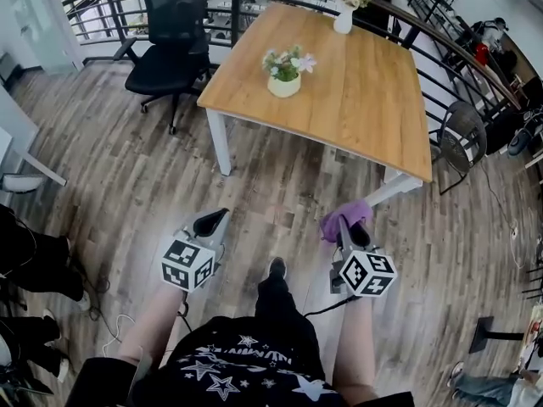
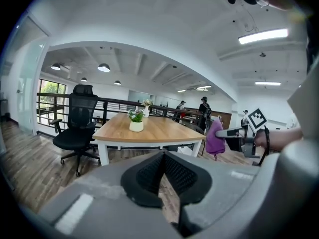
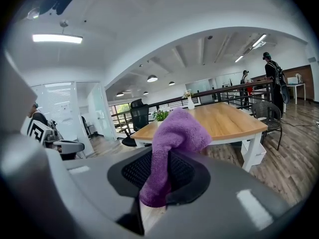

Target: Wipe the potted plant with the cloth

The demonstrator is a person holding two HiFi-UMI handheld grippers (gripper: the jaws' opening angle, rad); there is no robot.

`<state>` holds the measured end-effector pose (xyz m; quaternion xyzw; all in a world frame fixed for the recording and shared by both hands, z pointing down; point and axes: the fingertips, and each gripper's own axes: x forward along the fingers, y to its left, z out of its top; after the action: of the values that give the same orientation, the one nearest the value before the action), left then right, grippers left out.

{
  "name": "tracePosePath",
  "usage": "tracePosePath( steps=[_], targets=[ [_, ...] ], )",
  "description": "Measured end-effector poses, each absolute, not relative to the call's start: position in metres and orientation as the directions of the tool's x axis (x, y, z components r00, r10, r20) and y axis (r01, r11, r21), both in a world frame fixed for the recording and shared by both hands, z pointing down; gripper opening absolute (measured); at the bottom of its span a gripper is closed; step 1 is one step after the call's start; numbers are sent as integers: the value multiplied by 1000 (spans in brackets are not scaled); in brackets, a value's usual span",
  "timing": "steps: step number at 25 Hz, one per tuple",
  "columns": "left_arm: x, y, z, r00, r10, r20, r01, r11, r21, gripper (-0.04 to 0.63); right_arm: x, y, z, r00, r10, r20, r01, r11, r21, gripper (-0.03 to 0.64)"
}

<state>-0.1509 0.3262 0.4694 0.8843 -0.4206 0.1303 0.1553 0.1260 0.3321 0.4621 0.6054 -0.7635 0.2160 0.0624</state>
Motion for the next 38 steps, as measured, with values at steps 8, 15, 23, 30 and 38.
tracePosePath(
  steps=[8, 15, 23, 30, 38],
  targets=[
    [-112, 248, 467, 588, -710, 387, -801, -577, 160, 2, 162, 242, 453, -299, -884, 359, -941, 212, -262, 81],
    [-70, 188, 467, 572, -718, 396, -813, -562, 154, 2, 200, 185, 465, -331, -860, 389, -933, 234, -275, 81],
    [-43, 135, 457, 528, -766, 367, -846, -511, 151, 2, 232, 124, 467, -381, -838, 390, -916, 285, -283, 81],
    [-37, 126, 451, 492, -790, 366, -868, -477, 135, 2, 234, 104, 468, -426, -828, 365, -894, 324, -308, 81],
    [-37, 109, 449, 488, -793, 365, -870, -475, 133, 2, 230, 89, 465, -441, -818, 369, -889, 341, -306, 81]
  ],
)
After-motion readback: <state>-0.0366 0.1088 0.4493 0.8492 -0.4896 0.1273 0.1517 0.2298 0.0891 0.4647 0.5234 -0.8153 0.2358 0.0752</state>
